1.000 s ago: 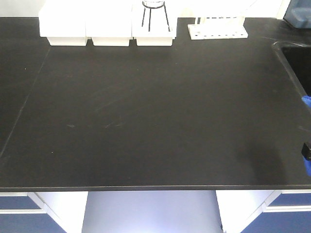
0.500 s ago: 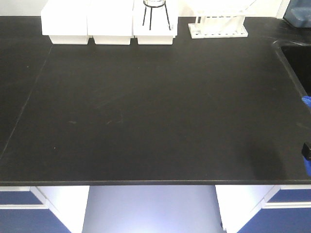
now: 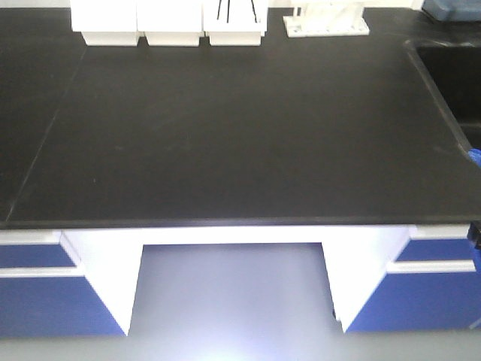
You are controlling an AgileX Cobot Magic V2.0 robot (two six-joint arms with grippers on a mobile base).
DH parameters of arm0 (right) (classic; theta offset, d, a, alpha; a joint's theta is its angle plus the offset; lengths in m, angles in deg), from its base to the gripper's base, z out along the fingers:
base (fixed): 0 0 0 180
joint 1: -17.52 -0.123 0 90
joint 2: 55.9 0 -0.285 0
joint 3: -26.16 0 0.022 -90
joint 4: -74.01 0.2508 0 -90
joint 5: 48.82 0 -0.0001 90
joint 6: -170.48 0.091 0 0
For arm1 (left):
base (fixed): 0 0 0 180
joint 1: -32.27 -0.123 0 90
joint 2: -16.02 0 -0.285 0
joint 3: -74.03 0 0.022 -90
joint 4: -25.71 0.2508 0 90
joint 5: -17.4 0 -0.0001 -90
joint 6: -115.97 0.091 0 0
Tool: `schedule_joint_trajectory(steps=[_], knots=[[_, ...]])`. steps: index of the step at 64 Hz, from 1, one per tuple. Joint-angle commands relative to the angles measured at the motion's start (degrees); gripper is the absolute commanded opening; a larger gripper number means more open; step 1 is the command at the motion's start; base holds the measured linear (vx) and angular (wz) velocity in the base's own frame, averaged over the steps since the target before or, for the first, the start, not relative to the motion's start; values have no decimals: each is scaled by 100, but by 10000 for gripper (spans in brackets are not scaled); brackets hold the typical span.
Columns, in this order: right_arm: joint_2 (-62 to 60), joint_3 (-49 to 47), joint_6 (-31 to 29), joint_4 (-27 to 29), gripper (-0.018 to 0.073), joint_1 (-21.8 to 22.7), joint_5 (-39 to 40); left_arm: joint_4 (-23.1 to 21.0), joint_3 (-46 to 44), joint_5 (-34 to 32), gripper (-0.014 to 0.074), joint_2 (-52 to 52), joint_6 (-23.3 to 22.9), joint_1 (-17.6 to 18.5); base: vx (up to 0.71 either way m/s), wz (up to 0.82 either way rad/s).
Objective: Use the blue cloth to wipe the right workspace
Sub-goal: 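Drive the base to the other bench holding the cloth in the right gripper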
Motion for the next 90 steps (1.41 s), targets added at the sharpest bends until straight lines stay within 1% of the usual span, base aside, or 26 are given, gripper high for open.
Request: schedule_joint_trajectory(steps=[1, 90], knots=[[-2, -171, -27, -190, -8, -8, 209, 5, 175, -476, -6, -92, -49, 26, -30, -8], [-2, -171, -27, -190, -8, -8, 196, 5, 175, -476, -6, -92, -49, 26, -36, 1]])
